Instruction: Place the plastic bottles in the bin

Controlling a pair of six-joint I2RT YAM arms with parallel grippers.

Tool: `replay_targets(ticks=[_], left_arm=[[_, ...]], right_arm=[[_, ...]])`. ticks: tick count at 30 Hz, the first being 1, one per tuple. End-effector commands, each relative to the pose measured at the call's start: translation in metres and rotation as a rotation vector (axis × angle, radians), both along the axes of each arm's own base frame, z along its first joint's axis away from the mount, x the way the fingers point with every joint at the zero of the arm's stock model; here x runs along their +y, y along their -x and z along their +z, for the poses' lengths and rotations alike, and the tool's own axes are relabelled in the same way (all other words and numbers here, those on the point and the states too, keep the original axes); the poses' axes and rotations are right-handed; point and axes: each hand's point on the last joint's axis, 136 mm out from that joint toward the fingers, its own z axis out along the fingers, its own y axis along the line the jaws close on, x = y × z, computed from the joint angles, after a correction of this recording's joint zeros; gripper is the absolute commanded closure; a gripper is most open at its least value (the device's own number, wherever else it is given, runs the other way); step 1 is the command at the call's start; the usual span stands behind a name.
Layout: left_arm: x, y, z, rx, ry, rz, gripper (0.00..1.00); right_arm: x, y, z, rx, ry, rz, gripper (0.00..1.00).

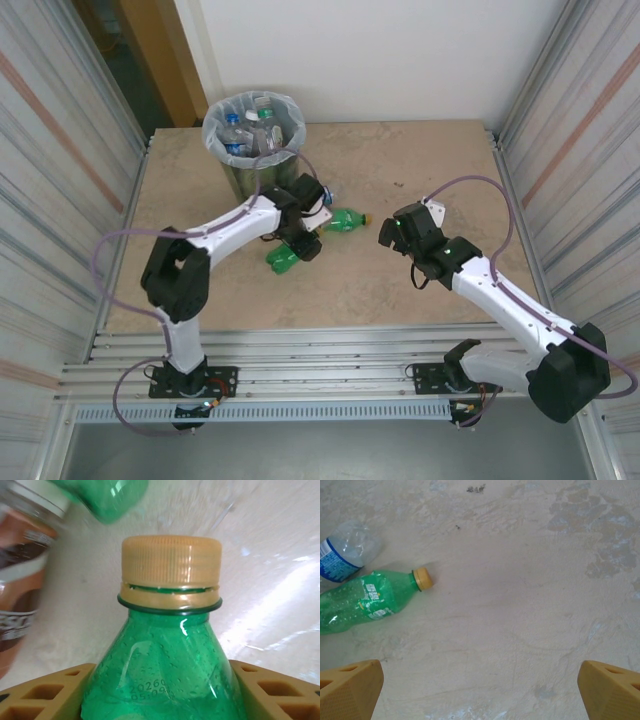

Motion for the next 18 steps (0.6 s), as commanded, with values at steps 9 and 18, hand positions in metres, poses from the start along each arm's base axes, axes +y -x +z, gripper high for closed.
replay_targets(ticks=[9,18], left_arm=[[-0.01,-0.011,0.177,-0.424,0.303,-0.094,0.67],[0.027,-0.08,0.28,-0.821,0.318,-0.08,0.67]], right_arm=[[0.001,-0.004,0.001,0.002,-0.016,-0.017,0.02],[-0.001,0.0,0.007,-0.004,-0.025,-0.016,0.02]])
